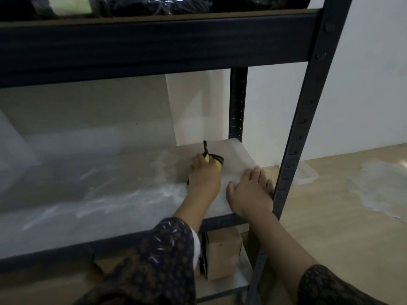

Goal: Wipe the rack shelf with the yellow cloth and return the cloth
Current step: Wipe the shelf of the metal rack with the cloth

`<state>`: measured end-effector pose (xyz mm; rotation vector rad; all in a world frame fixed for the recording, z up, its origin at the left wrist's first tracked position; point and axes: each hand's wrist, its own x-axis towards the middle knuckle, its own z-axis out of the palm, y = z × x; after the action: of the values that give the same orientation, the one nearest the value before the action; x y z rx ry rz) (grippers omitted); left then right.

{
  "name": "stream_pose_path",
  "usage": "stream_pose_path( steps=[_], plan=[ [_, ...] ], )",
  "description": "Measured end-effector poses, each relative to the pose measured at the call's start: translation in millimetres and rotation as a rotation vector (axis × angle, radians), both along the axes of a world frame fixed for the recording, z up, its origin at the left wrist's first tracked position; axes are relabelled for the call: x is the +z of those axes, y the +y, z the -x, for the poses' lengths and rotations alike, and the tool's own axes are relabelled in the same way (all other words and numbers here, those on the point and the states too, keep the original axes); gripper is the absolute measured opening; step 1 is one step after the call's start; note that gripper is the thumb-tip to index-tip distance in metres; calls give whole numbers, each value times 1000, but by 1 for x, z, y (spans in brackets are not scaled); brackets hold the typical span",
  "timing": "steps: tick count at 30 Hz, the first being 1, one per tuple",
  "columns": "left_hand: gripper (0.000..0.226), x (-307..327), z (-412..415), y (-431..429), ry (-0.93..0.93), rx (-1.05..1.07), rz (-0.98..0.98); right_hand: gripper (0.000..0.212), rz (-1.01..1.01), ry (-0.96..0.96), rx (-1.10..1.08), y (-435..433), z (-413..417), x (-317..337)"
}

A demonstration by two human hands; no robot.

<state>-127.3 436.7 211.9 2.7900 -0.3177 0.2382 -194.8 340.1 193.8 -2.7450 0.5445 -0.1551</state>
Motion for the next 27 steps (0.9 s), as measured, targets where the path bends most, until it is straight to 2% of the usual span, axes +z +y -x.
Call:
stream_pose_path(
  steps=[2, 8, 11, 15, 17, 21, 25, 27],
  plan=[
    [56, -9, -3, 14, 2, 81, -6, 71, -7, 4, 6, 0, 1, 1],
    [59, -6, -19, 94, 29, 334, -313, 72, 7, 2, -13, 1, -1, -2],
    [58, 3, -14, 96, -9, 338, -221, 71, 5, -2, -14, 1, 0, -4],
    [52, 4, 22, 37, -109, 40, -102, 72, 3, 2, 4, 0, 0, -2],
    [58, -6, 40, 20, -72, 13, -77, 73, 28, 6, -5, 0, 0, -2],
    [49, -10, 38, 50, -9, 157, -11, 73, 19, 15, 0, 0, 0, -3],
    [48, -8, 30, 112, -21, 330, -86, 72, 17, 17, 8, 1, 1, -2],
    [46, -5, 34, 120, 6, 386, -2, 71, 18, 25, 0, 2, 3, -1]
  ],
)
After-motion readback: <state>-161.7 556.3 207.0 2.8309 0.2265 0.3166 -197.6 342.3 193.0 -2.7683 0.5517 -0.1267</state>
